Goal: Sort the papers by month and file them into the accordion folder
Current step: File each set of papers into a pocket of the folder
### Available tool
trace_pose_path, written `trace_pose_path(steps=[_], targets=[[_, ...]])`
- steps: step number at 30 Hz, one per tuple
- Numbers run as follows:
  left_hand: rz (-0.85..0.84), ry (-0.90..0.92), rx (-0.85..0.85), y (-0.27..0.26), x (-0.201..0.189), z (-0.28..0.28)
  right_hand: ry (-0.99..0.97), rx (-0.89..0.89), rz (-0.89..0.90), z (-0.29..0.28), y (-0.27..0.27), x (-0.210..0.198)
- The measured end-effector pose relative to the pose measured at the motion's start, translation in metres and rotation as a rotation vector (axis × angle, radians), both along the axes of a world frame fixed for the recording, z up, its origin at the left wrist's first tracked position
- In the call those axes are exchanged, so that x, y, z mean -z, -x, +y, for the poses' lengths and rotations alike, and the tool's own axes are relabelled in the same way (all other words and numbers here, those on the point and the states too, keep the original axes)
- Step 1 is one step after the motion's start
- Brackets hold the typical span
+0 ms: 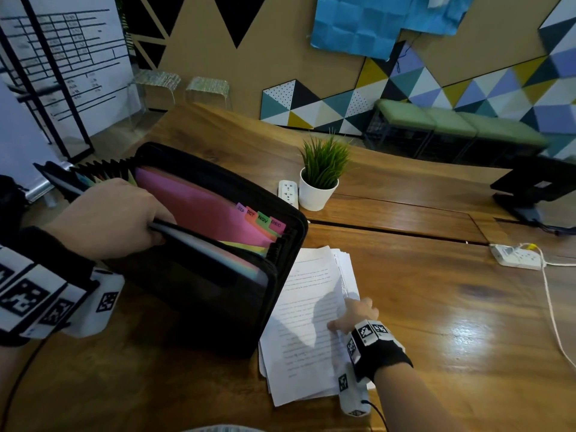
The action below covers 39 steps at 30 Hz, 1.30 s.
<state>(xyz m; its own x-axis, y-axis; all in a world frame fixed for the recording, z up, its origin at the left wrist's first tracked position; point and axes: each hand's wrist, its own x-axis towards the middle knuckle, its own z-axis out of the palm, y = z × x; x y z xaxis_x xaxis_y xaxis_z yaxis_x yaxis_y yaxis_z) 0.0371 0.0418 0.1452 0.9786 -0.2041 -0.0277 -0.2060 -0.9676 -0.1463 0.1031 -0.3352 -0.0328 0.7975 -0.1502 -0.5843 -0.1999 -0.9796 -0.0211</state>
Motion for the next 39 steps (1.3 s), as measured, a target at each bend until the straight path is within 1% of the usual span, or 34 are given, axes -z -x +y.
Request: trace_pose_path(steps=[2, 6, 9, 11, 12, 14, 16, 17, 20, 24, 32, 36, 39], targets=[[0.006, -0.003, -0.013, 0.0, 0.0, -0.001, 0.006, -0.004, -0.001, -0.001, -0.001, -0.003], [-0.014, 0.057, -0.06, 0.002, 0.0, -0.004, -0.005, -0.012, 0.011, -0.002, -0.003, -0.007], [0.014, 0.03, -0.061, 0.001, 0.0, -0.004, -0.06, 0.019, 0.045, 0.001, -0.005, -0.007], [0.018, 0.05, -0.062, 0.001, 0.0, -0.003, -0.065, 0.026, 0.043, 0.004, -0.002, -0.007], [0.016, 0.064, -0.065, 0.001, 0.001, -0.002, -0.041, 0.001, 0.013, 0.006, 0.0, -0.006], [0.036, 0.069, -0.085, 0.001, 0.0, -0.002, 0.028, -0.096, -0.115, 0.01, 0.007, -0.002], [0.066, 0.074, -0.103, -0.001, -0.001, 0.001, 0.046, -0.182, -0.234, 0.015, 0.018, 0.006], [0.078, 0.084, -0.117, -0.002, 0.0, 0.002, 0.044, -0.205, -0.251, 0.019, 0.025, 0.011], [0.055, 0.102, -0.146, -0.001, 0.003, 0.005, 0.016, -0.218, -0.253, 0.023, 0.04, 0.024], [0.026, 0.123, -0.122, -0.002, 0.004, 0.002, 0.047, -0.214, -0.279, 0.02, 0.048, 0.031], [0.061, 0.125, -0.154, -0.01, 0.007, 0.004, 0.21, -0.34, -0.233, 0.017, 0.052, 0.029], [0.065, 0.14, -0.153, -0.008, 0.005, 0.004, 0.212, -0.344, -0.216, 0.018, 0.052, 0.032], [0.139, 0.149, -0.171, -0.006, 0.003, 0.0, 0.188, -0.323, -0.208, 0.016, 0.051, 0.033]])
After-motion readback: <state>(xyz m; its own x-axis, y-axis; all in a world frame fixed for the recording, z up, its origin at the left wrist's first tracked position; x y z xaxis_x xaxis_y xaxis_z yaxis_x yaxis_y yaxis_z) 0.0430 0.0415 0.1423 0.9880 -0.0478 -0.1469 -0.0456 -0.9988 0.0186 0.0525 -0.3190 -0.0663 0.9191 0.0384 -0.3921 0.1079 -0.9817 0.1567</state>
